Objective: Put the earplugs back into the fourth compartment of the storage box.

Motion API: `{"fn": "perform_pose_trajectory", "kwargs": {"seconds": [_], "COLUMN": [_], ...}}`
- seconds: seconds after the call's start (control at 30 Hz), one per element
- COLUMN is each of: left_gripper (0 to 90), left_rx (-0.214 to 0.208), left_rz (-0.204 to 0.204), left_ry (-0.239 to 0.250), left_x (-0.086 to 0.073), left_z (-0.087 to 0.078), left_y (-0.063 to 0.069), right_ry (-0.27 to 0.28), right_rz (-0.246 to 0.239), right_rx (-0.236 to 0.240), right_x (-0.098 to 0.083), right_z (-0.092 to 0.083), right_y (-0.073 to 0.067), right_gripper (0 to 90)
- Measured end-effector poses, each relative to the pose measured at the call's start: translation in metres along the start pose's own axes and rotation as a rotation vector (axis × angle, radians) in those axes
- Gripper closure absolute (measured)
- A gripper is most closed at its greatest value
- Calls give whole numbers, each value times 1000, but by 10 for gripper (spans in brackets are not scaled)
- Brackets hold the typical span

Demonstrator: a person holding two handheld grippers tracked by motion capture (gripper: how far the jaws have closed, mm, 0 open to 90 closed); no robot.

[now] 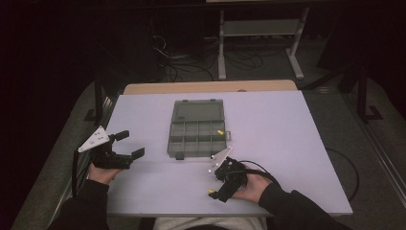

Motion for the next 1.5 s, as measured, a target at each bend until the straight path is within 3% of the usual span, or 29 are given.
{"fn": "perform_pose_trajectory", "kwargs": {"seconds": [0.43, 0.67, 0.97, 1.5], "left_gripper": [22, 22, 22, 22], "left_rx": [0, 0, -1, -2], "left_rz": [0, 0, -1, -4], "left_ry": [-2, -2, -2, -9], "left_x": [0, 0, 0, -1], "left_z": [0, 0, 0, 1], "left_y": [0, 0, 0, -1], "right_ry": [-12, -33, -30, 35], "right_rz": [-55, -114, -89, -78], "right_rx": [32, 29, 42, 27], "right_x": [2, 1, 2, 18], "right_z": [4, 8, 5, -22], "right_y": [-13, -17, -15, -3], "right_gripper": [496, 778, 797, 797]}}
Point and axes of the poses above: each handheld gripper's, and its own axes: z roughly forward along the jaws, x roughly out of its top, y roughly to its right, the point moved 7 cm from there along z, roughly forward along the jaws, and after that the axes turned 3 degrees about z, right-handed, at the moved point
